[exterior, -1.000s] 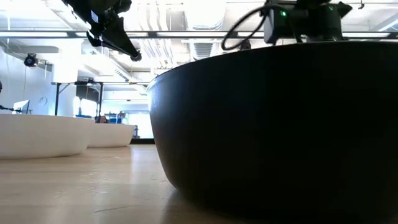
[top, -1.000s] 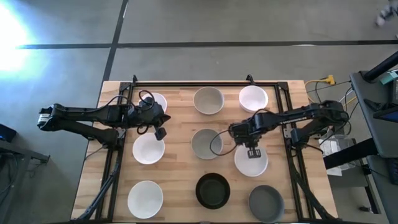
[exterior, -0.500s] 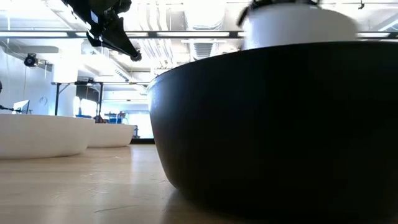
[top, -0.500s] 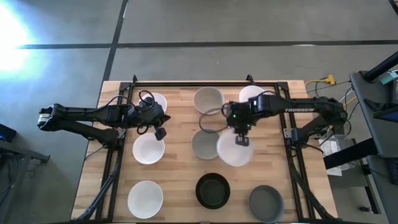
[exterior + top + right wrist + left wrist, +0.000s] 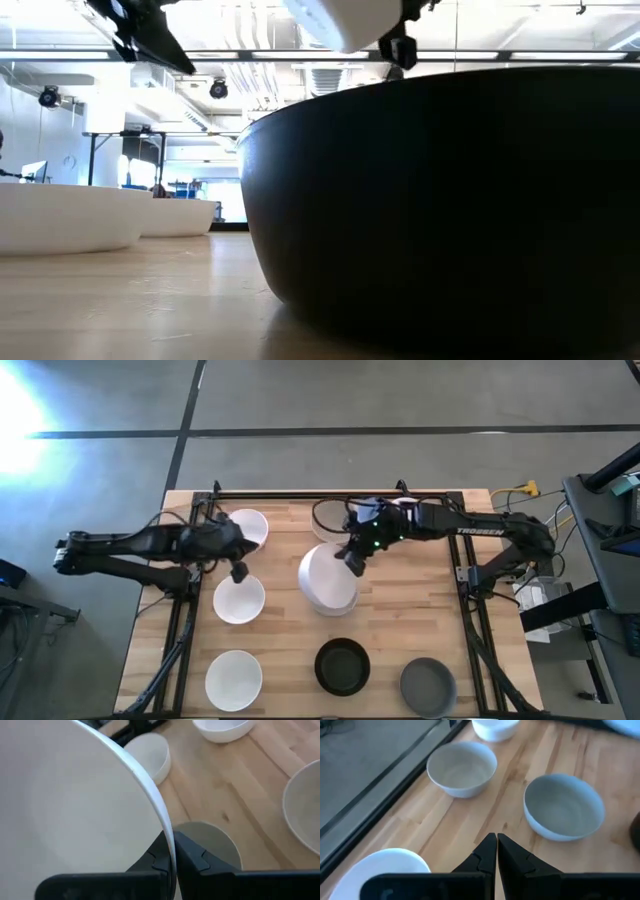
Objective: Nest bowls inside each other
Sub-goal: Stack the white bowl on the center gray bowl, then stack the white bowl on the white bowl
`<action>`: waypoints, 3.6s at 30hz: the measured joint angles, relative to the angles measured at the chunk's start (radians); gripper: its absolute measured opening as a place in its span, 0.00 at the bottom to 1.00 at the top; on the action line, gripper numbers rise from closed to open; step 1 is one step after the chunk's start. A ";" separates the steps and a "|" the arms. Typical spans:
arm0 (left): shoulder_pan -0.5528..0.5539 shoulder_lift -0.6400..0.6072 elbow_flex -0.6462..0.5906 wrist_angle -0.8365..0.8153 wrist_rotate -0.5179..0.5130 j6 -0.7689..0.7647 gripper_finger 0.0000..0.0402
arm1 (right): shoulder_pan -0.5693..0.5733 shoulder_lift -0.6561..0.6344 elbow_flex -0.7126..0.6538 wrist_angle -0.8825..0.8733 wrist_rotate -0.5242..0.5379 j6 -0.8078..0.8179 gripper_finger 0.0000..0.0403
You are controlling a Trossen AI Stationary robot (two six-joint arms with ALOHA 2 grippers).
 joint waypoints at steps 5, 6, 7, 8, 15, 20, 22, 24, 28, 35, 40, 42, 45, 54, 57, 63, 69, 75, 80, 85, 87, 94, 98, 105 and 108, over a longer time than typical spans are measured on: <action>0.000 -0.114 -0.003 0.001 -0.001 0.000 0.00 | -0.013 0.069 0.056 0.014 -0.011 0.026 0.02; 0.000 -0.134 -0.006 -0.002 -0.001 0.000 0.00 | -0.014 0.089 0.072 0.009 -0.024 0.028 0.02; 0.000 -0.149 -0.009 -0.007 -0.001 -0.001 0.00 | -0.017 0.109 0.091 0.008 -0.036 0.030 0.02; 0.000 -0.164 -0.009 -0.016 -0.001 -0.002 0.00 | -0.020 0.128 0.112 0.001 -0.048 0.030 0.02; 0.000 -0.203 -0.011 -0.097 0.074 -0.009 0.00 | -0.040 0.276 0.307 -0.260 -0.060 0.011 0.02; 0.000 -0.203 -0.013 -0.153 0.079 -0.028 0.00 | -0.057 0.389 0.471 -0.495 -0.059 -0.022 0.02; 0.000 -0.203 -0.013 -0.166 0.079 -0.028 0.00 | -0.057 0.441 0.530 -0.596 -0.055 -0.054 0.02; 0.000 -0.201 -0.016 -0.172 0.079 -0.027 0.00 | -0.056 0.495 0.580 -0.679 -0.038 -0.083 0.02; 0.000 -0.192 -0.026 -0.174 0.079 -0.023 0.00 | -0.059 0.581 0.639 -0.772 -0.014 -0.126 0.02; 0.000 -0.215 -0.082 -0.176 0.084 -0.028 0.00 | -0.059 0.641 0.632 -0.791 0.028 -0.137 0.02; 0.000 -0.230 -0.100 -0.176 0.089 -0.027 0.00 | -0.072 0.641 0.624 -0.788 0.066 -0.145 0.02; 0.000 -0.230 -0.102 -0.175 0.089 -0.021 0.00 | -0.078 0.641 0.622 -0.787 0.068 -0.144 0.02; 0.000 -0.236 -0.109 -0.175 0.089 0.006 0.00 | -0.082 0.641 0.605 -0.776 0.067 -0.144 0.02; 0.000 -0.239 -0.115 -0.174 0.089 0.026 0.00 | -0.079 0.636 0.475 -0.715 0.064 -0.144 0.02; 0.000 -0.241 -0.116 -0.173 0.089 0.026 0.00 | -0.079 0.628 0.443 -0.684 0.054 -0.145 0.02; 0.000 -0.253 -0.129 -0.172 0.089 0.026 0.00 | -0.066 0.624 0.395 -0.634 0.037 -0.136 0.02; 0.000 -0.256 -0.131 -0.171 0.089 0.026 0.00 | -0.053 0.622 0.390 -0.567 0.037 -0.120 0.02; 0.000 -0.256 -0.132 -0.171 0.089 0.026 0.00 | -0.044 0.622 0.389 -0.544 0.030 -0.119 0.05; 0.000 -0.256 -0.132 -0.169 0.089 0.026 0.00 | -0.041 0.622 0.389 -0.543 -0.026 -0.110 0.15; 0.000 -0.256 -0.132 -0.169 0.088 0.025 0.00 | -0.041 0.586 0.389 -0.538 -0.021 -0.104 0.25; 0.000 -0.255 -0.132 -0.168 0.088 0.025 0.00 | -0.042 0.563 0.389 -0.537 -0.018 -0.103 0.28; 0.000 -0.254 -0.132 -0.164 0.087 0.024 0.00 | -0.042 0.499 0.389 -0.512 -0.027 -0.102 0.30; 0.000 -0.254 -0.132 -0.159 0.086 0.023 0.00 | -0.049 0.498 0.357 -0.508 -0.095 -0.101 0.18; 0.000 -0.254 -0.132 -0.137 0.085 0.022 0.00 | -0.053 0.499 0.280 -0.501 -0.094 -0.098 0.03; 0.000 -0.255 -0.132 -0.137 0.086 0.020 0.00 | -0.053 0.499 0.248 -0.493 -0.094 -0.099 0.02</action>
